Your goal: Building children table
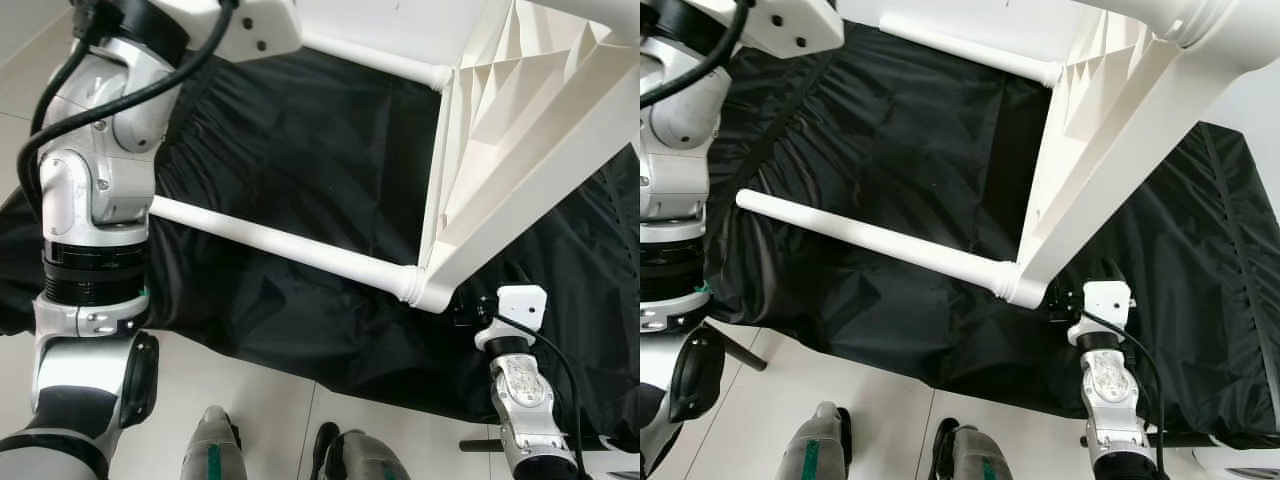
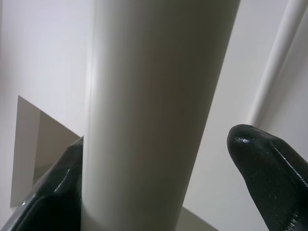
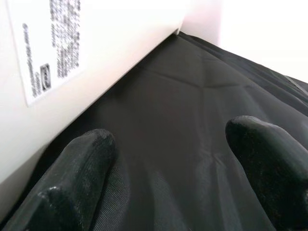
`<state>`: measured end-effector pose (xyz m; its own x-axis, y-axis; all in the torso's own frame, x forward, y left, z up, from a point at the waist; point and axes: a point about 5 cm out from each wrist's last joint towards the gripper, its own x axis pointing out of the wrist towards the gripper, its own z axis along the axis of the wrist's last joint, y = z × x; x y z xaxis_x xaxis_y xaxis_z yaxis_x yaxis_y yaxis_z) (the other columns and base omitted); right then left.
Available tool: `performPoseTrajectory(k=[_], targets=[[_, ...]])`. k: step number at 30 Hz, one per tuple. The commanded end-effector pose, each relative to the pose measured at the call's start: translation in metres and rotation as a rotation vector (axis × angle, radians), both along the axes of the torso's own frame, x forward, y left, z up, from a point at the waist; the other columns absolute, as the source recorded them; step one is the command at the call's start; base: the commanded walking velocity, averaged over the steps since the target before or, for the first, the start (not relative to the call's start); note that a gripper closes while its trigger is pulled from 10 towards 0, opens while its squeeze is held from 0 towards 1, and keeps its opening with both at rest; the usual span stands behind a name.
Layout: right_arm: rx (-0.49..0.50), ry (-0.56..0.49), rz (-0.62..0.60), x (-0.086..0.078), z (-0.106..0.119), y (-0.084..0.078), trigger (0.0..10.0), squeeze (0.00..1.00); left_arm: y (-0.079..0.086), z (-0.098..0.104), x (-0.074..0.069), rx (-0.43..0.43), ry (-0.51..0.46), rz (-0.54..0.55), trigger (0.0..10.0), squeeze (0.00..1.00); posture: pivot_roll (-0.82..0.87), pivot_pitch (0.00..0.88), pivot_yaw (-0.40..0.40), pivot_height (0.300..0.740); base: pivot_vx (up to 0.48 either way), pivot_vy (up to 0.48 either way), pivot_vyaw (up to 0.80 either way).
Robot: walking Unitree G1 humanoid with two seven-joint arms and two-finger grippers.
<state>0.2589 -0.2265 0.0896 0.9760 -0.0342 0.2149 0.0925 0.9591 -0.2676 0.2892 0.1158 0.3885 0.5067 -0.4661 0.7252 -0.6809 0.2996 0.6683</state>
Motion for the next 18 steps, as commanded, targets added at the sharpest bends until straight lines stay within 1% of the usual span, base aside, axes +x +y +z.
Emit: performPoseTrajectory(k=[1,2,3,6,14,15,16,17,18], targets=[[-0.01,0.016,-0.019,-0.003,-0.003,-0.008,10.0,0.0,-0.012,0.005,-0.009,0.012,-0.066,-0.063,10.0,0.0,0.12,0.138,-0.136,0.74,0.0,0.0,0.0],[-0.01,0.017,-0.021,-0.002,-0.003,-0.008,10.0,0.0,-0.016,0.008,-0.013,0.017,-0.08,-0.083,10.0,0.0,0.12,0.14,-0.134,0.74,0.0,0.0,0.0],[-0.01,0.017,-0.021,-0.002,-0.003,-0.008,10.0,0.0,-0.016,0.008,-0.013,0.017,-0.08,-0.083,10.0,0.0,0.12,0.14,-0.134,0.74,0.0,0.0,0.0],[-0.007,0.014,-0.021,0.001,-0.003,-0.007,10.0,0.0,-0.024,0.014,-0.018,0.035,-0.109,-0.107,10.0,0.0,0.12,0.141,-0.132,0.74,0.0,0.0,0.0],[-0.005,0.013,-0.022,0.0,-0.003,-0.006,10.0,0.0,-0.024,0.014,-0.016,0.041,-0.093,-0.1,10.0,0.0,0.12,0.142,-0.128,0.74,0.0,0.0,0.0],[-0.004,0.014,-0.023,0.0,-0.004,-0.006,10.0,0.0,-0.024,0.014,-0.015,0.044,-0.085,-0.097,9.6,0.0,0.12,0.142,-0.128,0.74,0.0,0.0,0.0],[-0.004,0.014,-0.023,0.0,-0.004,-0.006,10.0,0.0,-0.024,0.014,-0.015,0.044,-0.085,-0.097,9.6,0.0,0.12,0.142,-0.128,0.74,0.0,0.0,0.0],[-0.003,0.014,-0.024,0.0,-0.004,-0.006,10.0,0.0,-0.023,0.013,-0.013,0.045,-0.074,-0.094,0.0,0.0,0.12,0.142,-0.125,0.74,0.0,0.0,0.0],[-0.003,0.014,-0.024,0.0,-0.004,-0.006,10.0,0.0,-0.023,0.013,-0.013,0.045,-0.074,-0.094,0.0,0.0,0.12,0.142,-0.125,0.74,0.0,0.0,0.0]])
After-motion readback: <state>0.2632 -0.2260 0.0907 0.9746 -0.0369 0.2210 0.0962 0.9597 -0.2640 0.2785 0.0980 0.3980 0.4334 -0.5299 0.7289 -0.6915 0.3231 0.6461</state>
